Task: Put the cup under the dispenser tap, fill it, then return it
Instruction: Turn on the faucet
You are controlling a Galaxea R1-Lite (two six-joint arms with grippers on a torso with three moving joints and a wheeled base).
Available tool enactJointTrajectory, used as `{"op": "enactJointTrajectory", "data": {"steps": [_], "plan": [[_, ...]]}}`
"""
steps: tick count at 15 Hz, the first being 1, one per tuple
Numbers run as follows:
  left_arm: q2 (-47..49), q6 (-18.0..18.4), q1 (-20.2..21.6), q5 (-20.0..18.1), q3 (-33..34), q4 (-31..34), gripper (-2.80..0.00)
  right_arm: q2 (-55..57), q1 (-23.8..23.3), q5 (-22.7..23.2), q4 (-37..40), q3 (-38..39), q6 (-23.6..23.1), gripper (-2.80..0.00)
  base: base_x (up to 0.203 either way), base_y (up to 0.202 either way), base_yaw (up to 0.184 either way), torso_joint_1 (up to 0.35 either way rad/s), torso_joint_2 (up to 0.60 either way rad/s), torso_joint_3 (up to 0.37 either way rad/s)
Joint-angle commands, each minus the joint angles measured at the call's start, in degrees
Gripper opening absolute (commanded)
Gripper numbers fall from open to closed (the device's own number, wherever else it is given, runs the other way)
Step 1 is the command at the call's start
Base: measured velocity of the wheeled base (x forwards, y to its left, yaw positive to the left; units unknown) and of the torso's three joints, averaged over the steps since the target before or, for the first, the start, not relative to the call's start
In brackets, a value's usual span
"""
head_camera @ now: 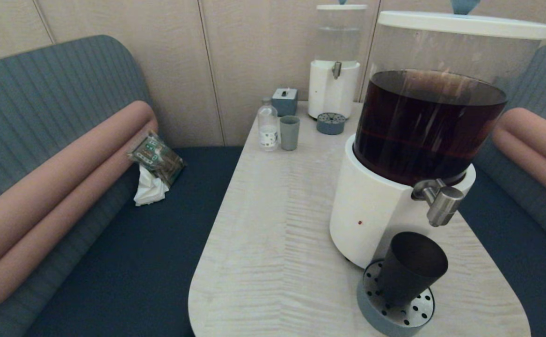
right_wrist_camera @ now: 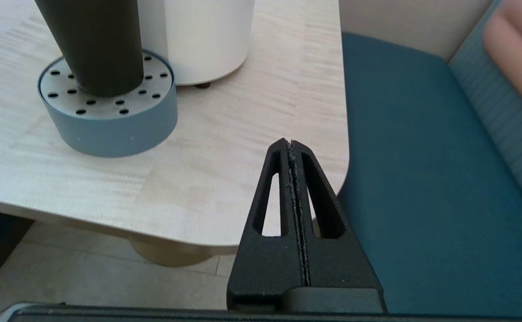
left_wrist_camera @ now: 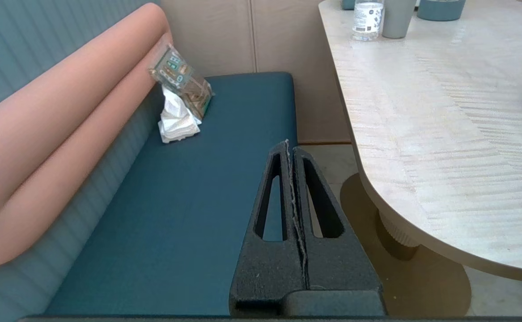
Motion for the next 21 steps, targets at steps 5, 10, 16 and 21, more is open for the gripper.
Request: {"op": "enactJointTrajectory", "data": {"steps": [5, 10, 16, 21], "plan": [[0.0, 0.0, 0.0, 0.0, 2.3, -0.1, -2.80, -0.1, 0.1, 0.2, -0.1, -0.2, -0.3, -2.80, 0.000, 0.000, 0.000, 0.000, 0.00, 0.000], [0.1, 0.0, 0.0, 0.0, 2.3, -0.1, -2.80, 10.3, -0.1, 0.7, 3.9, -23.6, 2.6, -2.80, 0.000, 0.000, 0.000, 0.000, 0.00, 0.000], [0.0, 0.0, 0.0, 0.0, 2.3, -0.1, -2.80, 36.8, 0.3, 1.6, 9.8, -45.4, 4.6, -2.80, 0.000, 0.000, 0.000, 0.000, 0.00, 0.000], [0.0, 0.0, 0.0, 0.0, 2.3, -0.1, -2.80, 49.9, 9.1, 4.9, 19.7, -56.5, 9.3, -2.80, 0.000, 0.000, 0.000, 0.000, 0.00, 0.000]]}}
